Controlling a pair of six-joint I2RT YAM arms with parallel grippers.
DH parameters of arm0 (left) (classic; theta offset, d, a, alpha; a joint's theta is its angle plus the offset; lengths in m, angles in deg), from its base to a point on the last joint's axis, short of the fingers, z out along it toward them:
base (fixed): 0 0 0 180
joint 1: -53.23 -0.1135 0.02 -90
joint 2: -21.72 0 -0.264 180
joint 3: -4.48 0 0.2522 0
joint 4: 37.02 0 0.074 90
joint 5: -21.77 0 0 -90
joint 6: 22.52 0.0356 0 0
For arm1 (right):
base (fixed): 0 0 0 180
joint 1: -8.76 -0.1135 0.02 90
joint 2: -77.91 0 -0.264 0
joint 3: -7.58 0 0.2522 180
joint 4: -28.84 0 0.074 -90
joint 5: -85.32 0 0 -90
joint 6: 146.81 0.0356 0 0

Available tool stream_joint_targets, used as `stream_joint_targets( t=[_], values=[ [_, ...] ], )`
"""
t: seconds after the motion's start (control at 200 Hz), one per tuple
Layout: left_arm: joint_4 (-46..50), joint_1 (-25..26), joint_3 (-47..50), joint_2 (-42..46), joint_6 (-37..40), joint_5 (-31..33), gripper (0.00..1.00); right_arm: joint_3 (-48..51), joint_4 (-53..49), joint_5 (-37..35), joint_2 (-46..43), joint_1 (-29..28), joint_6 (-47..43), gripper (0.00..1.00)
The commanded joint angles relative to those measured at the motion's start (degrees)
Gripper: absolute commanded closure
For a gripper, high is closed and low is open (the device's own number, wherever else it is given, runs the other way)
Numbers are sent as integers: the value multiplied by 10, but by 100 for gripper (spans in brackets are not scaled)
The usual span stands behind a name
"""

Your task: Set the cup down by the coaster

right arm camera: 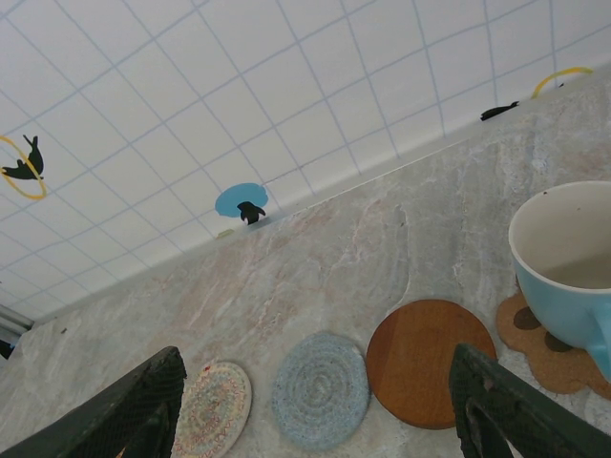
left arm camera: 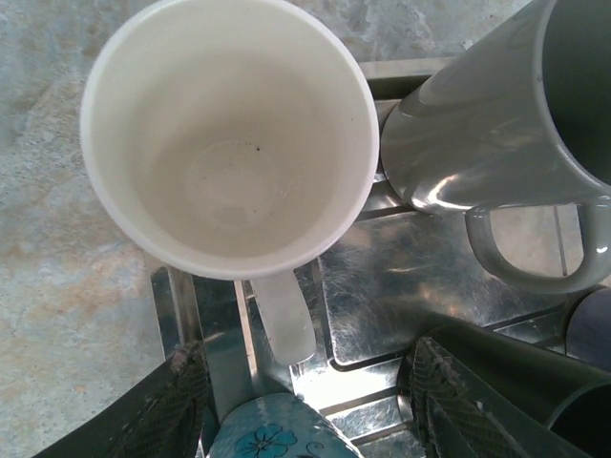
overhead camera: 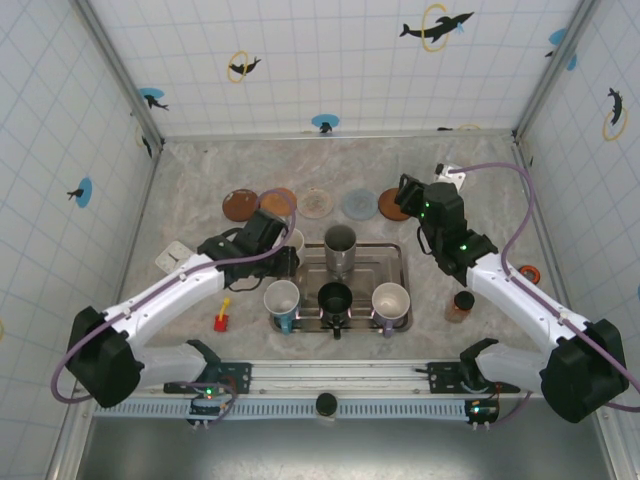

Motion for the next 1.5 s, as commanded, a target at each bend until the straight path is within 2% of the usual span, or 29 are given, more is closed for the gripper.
stream_joint_targets(
  t=[0.0, 0.37, 0.551, 1.076, 1.332, 1.447, 1.492],
  values=[
    [-19, 2, 14, -19, -10, -10, 43, 8, 29, -4, -2, 4, 5, 26],
    [-34, 2, 16, -58, -18, 20, 50, 4, 33, 4, 9, 5, 5, 26],
    [-44, 2, 16, -72, -27, 40, 57, 5, 34, 8, 10, 6, 5, 26],
    [-60, 2, 18, -96, -26, 47, 67, 11, 36, 20, 9, 15, 10, 26],
    [-62, 2, 15, -102, -25, 53, 83, 16, 36, 22, 5, 18, 11, 26],
    [-51, 2, 4, -105, -20, 68, 100, 17, 35, 25, 6, 21, 12, 26],
    [-42, 2, -3, -108, -18, 75, 100, 17, 35, 26, 7, 22, 12, 26]
  ],
)
